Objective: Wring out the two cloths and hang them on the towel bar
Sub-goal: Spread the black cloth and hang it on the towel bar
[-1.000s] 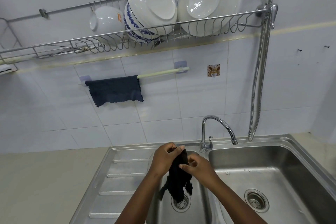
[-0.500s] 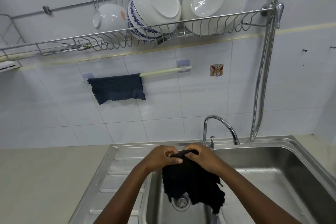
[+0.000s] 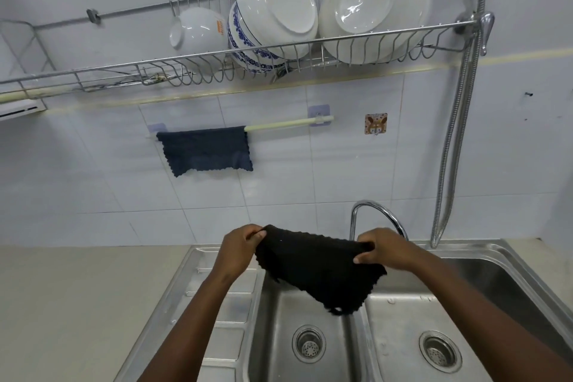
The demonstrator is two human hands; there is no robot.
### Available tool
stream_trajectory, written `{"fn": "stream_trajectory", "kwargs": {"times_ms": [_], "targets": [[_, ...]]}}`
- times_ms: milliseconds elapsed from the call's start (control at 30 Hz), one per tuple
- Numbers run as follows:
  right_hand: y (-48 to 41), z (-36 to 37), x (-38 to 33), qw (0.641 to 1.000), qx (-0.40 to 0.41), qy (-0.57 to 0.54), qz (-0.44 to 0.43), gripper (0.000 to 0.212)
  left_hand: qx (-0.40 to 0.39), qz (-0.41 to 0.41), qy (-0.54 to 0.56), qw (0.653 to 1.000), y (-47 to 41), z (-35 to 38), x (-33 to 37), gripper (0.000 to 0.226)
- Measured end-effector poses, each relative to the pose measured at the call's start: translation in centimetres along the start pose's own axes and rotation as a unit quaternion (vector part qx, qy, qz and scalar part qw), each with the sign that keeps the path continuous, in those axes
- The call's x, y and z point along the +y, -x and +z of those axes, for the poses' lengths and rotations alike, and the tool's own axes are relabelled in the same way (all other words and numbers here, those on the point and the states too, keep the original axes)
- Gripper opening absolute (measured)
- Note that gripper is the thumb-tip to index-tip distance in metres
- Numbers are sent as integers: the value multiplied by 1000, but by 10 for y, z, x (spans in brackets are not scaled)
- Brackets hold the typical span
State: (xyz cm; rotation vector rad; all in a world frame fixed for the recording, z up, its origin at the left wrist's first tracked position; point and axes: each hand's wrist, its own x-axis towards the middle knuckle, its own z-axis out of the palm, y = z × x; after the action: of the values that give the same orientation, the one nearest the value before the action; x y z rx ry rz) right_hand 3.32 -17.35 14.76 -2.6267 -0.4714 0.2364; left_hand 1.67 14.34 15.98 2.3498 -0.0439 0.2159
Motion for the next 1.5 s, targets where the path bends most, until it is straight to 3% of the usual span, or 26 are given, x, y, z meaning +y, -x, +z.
{"fn": "stream_trajectory", "kwargs": {"times_ms": [67, 167, 267, 367, 400, 500, 533, 633, 733, 833, 933, 1067, 1133, 1333, 1500], "targets": [[-4, -13, -7, 998, 56, -28, -2, 29, 48, 19, -6, 999, -4, -10, 0, 10], [-9, -12, -19, 977, 212, -12, -25, 21, 99, 28, -26, 994, -9, -17, -9, 14], [-11, 9, -22, 980, 198, 32, 14, 17, 21, -3, -99, 995, -6, -10, -22, 12], [-14, 26, -17, 971, 238, 12, 23, 19, 97, -4, -58, 994, -1, -4, -27, 6], [-16, 27, -17, 966, 258, 3, 18, 19, 83, -5, -56, 995, -1, -2, -29, 9], [-18, 27, -20, 985, 170, 25, 16, 10, -13, -20, -82, 996, -1, 5, -38, 17], [-16, 29, -22, 989, 142, 33, 21, 5, -11, -22, -81, 996, 1, 6, -40, 14], [-13, 40, -16, 986, 165, 12, 18, 3, 18, -17, -60, 998, 5, 10, -46, 10], [-9, 48, -15, 994, 100, 30, 34, 5, 1, -27, -69, 997, 13, 15, -53, 11], [-10, 54, -9, 986, 159, 13, 35, 6, 28, -34, -54, 998, 20, 20, -60, 12], [-10, 49, -9, 994, 94, 34, 44, 3, 24, -26, -63, 997, 24, 23, -61, 11], [-5, 50, -5, 991, 114, 43, 58, 9, 85, 41, -78, 992, 37, 17, -70, 14], [-4, 50, -5, 993, 98, 36, 59, 12, 63, 57, -108, 990, 41, 11, -78, 16], [-9, 57, -16, 983, 181, 35, 4, 8, 101, 42, -80, 991, 42, 3, -92, 16], [-15, 52, -20, 984, 167, 48, 31, 7, 87, 13, -111, 990, 36, 8, -98, 13]]}}
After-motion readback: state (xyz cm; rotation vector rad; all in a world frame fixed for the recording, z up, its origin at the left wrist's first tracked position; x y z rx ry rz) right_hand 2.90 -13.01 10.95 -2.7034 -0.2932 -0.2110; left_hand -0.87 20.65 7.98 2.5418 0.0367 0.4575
